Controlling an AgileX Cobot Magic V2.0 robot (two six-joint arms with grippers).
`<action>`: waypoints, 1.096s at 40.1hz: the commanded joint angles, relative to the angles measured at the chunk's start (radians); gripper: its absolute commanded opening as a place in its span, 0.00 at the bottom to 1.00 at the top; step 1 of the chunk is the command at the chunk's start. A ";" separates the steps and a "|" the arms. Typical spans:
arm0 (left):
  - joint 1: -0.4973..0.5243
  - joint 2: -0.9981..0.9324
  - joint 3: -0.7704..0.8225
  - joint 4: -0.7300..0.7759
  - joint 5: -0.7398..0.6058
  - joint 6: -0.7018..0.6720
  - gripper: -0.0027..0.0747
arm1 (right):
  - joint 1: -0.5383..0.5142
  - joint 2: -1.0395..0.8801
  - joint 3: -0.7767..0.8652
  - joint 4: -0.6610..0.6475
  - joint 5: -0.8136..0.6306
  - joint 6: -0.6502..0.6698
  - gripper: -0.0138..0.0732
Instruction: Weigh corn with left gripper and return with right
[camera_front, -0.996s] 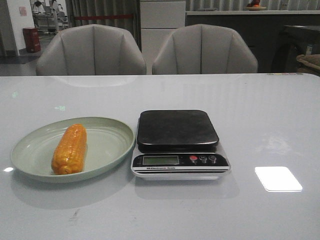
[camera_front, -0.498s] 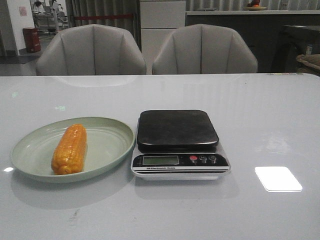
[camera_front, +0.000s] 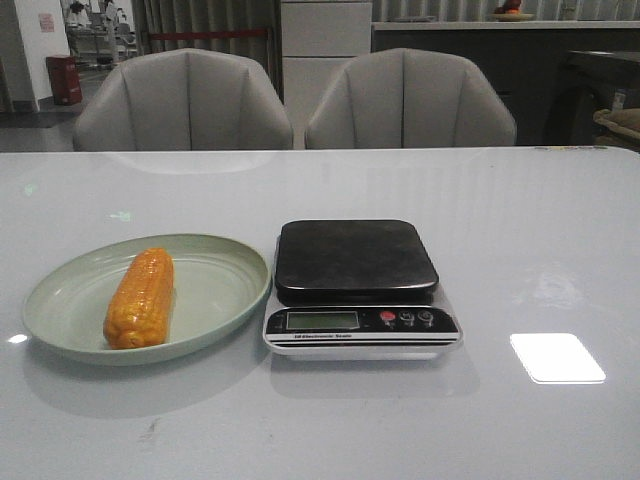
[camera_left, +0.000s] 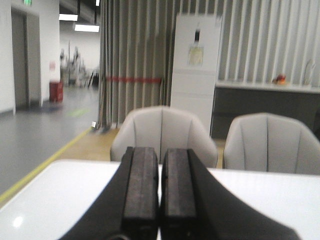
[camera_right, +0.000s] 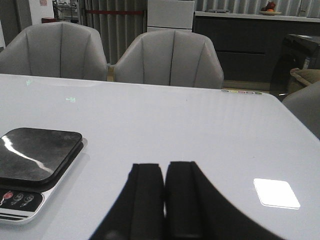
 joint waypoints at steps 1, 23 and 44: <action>-0.019 0.067 -0.089 -0.015 0.064 -0.003 0.18 | -0.003 -0.020 0.004 -0.013 -0.084 -0.005 0.35; -0.086 0.159 -0.058 -0.039 0.115 -0.007 0.44 | -0.003 -0.020 0.004 -0.013 -0.084 -0.005 0.35; -0.284 0.582 -0.258 -0.131 0.216 -0.007 0.77 | -0.003 -0.020 0.004 -0.013 -0.084 -0.005 0.35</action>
